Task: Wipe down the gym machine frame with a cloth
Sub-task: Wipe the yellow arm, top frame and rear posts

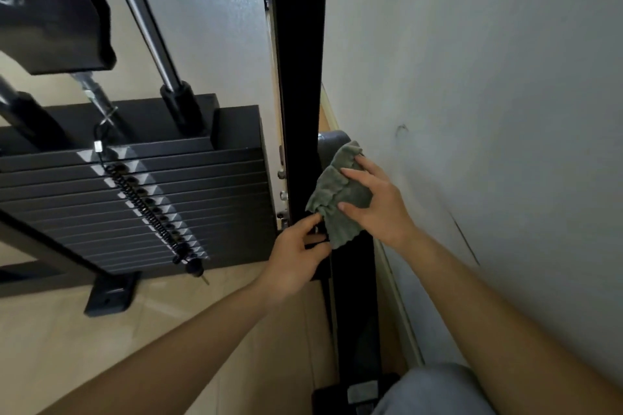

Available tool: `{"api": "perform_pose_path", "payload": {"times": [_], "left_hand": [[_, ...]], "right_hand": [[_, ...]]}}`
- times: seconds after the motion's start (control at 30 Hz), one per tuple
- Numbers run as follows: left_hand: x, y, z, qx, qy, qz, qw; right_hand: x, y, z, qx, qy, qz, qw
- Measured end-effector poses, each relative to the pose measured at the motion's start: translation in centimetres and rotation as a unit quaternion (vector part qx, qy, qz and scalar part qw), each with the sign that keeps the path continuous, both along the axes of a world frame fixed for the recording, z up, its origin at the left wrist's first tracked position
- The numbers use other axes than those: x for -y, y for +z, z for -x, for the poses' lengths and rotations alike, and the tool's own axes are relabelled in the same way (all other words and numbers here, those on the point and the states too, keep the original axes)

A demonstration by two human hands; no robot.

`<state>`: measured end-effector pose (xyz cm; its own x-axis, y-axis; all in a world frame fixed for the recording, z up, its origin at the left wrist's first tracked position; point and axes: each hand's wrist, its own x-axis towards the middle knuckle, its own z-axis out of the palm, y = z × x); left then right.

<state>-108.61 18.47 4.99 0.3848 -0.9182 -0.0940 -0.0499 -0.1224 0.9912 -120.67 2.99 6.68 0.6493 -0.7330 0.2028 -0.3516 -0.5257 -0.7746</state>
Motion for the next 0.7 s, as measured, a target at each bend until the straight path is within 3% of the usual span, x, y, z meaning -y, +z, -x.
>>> {"api": "perform_pose_path", "payload": {"times": [0.13,0.23,0.47,0.7], "left_hand": [[-0.1,1.1,0.4,0.110,0.067,-0.031,0.991],[0.5,0.5,0.5,0.107,0.144,0.005,0.984],[-0.9,-3.4,1.0,0.046,0.074,0.039,0.995],[-0.8,-4.4,-0.8,0.073,0.052,-0.005,0.996]], "right_hand": [[-2.2,-0.1,0.8,-0.053,-0.031,0.044,0.997],[-3.0,-0.3,1.4,-0.084,-0.040,0.066,0.993],[-5.2,0.1,2.6,-0.150,-0.054,0.082,0.984],[-7.0,0.5,2.6,-0.225,-0.061,0.100,0.967]]}}
